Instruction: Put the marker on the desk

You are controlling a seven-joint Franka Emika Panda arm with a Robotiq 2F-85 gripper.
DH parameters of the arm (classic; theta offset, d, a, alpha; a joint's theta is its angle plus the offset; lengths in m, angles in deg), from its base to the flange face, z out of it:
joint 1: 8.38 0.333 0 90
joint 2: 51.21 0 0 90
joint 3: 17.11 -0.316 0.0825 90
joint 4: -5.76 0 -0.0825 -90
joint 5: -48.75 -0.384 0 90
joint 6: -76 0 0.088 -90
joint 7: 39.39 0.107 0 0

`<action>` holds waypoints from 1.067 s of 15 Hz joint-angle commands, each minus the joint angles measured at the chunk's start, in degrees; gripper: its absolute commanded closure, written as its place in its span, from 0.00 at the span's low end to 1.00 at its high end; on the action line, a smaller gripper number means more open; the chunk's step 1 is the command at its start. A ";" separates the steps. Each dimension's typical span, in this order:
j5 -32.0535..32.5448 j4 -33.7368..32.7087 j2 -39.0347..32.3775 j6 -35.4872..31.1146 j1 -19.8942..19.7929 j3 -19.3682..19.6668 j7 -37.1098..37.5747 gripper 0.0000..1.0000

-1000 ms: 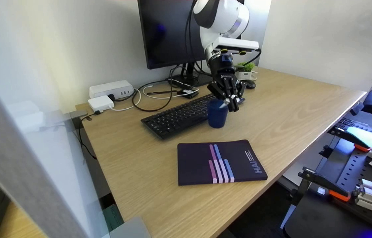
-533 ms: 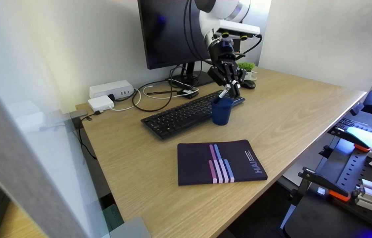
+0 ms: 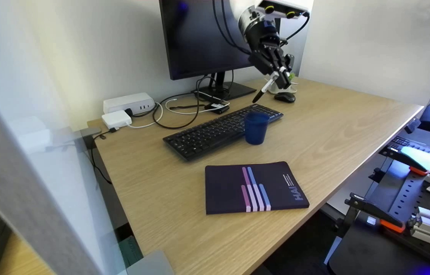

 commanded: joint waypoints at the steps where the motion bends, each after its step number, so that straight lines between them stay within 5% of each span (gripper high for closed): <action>1: 2.87 1.48 5.38 1.86 -0.21 0.16 -2.40 0.97; 6: 9.55 9.31 18.06 -3.89 -0.60 1.80 -1.17 0.97; 16: 21.36 39.08 42.91 -24.61 -8.64 5.93 3.46 0.97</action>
